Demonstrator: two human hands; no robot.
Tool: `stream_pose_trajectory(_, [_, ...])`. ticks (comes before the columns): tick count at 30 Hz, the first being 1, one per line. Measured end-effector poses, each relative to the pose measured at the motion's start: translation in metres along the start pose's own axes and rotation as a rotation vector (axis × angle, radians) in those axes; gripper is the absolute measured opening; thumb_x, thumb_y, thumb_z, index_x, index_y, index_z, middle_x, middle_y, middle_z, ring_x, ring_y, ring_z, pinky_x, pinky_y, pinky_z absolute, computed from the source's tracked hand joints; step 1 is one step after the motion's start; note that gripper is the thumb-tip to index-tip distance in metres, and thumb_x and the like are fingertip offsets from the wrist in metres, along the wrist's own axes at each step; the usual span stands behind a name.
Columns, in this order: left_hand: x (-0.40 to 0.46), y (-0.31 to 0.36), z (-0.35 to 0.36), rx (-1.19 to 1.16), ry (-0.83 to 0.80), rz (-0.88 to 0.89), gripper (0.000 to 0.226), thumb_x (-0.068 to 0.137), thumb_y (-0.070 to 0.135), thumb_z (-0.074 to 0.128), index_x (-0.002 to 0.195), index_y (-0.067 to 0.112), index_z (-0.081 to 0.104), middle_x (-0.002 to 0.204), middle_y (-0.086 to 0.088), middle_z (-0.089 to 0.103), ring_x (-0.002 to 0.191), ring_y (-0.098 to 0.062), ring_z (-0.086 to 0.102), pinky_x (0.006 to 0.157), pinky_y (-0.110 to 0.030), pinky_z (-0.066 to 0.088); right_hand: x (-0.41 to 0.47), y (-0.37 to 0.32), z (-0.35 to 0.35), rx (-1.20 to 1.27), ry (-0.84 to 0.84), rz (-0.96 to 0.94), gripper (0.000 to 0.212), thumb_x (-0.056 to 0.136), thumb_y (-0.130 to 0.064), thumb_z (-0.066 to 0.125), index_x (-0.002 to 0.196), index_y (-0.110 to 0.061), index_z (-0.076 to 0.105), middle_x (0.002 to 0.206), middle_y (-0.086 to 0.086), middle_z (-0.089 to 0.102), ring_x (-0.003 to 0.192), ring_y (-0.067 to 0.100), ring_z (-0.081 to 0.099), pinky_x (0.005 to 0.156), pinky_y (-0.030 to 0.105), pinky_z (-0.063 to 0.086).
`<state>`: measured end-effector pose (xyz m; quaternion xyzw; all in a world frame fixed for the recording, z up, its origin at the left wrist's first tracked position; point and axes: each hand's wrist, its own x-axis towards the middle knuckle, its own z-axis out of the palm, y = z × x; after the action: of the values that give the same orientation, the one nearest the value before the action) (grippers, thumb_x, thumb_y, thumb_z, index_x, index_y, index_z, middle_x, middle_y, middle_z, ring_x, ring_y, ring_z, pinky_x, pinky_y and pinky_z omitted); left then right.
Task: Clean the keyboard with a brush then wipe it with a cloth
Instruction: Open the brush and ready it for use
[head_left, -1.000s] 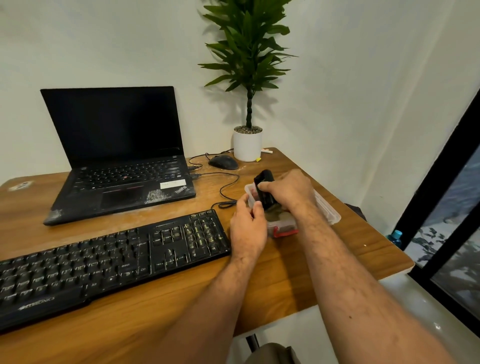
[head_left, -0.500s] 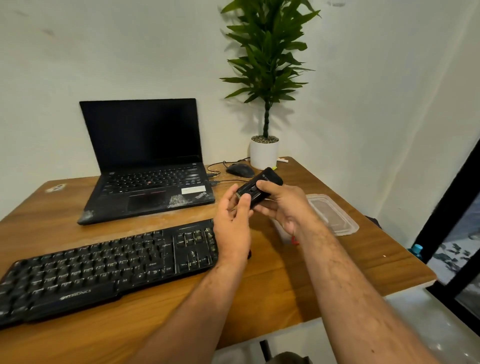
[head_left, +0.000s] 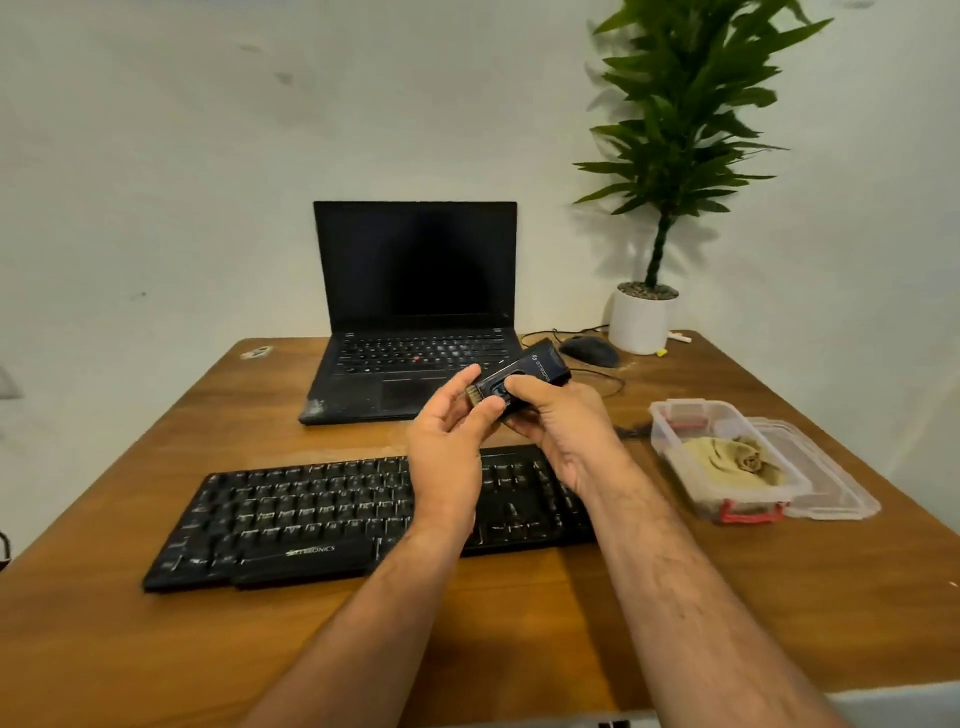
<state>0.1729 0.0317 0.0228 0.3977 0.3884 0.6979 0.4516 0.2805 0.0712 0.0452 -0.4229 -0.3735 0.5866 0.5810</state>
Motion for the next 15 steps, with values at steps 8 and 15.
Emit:
stream_pose_trajectory(8, [0.002, 0.013, -0.034, -0.084, 0.121, -0.102, 0.04, 0.085, -0.004, 0.071, 0.119, 0.017, 0.07, 0.101, -0.007, 0.077, 0.096, -0.02, 0.074, 0.086, -0.035, 0.06, -0.007, 0.025, 0.036, -0.013, -0.121, -0.027, 0.018, 0.087, 0.006, 0.066, 0.1, -0.006, 0.071, 0.096, 0.014, 0.076, 0.091, 0.029, 0.073, 0.086, 0.048, 0.059])
stream_pose_trajectory(15, [0.002, 0.023, -0.047, -0.158, 0.21, -0.179, 0.039, 0.081, -0.006, 0.075, 0.112, 0.017, 0.074, 0.098, -0.005, 0.077, 0.093, -0.019, 0.075, 0.083, -0.034, 0.061, -0.014, 0.04, 0.047, 0.139, -0.196, 0.066, 0.019, 0.093, 0.002, 0.064, 0.111, -0.001, 0.068, 0.096, 0.01, 0.076, 0.092, 0.022, 0.072, 0.09, 0.037, 0.057])
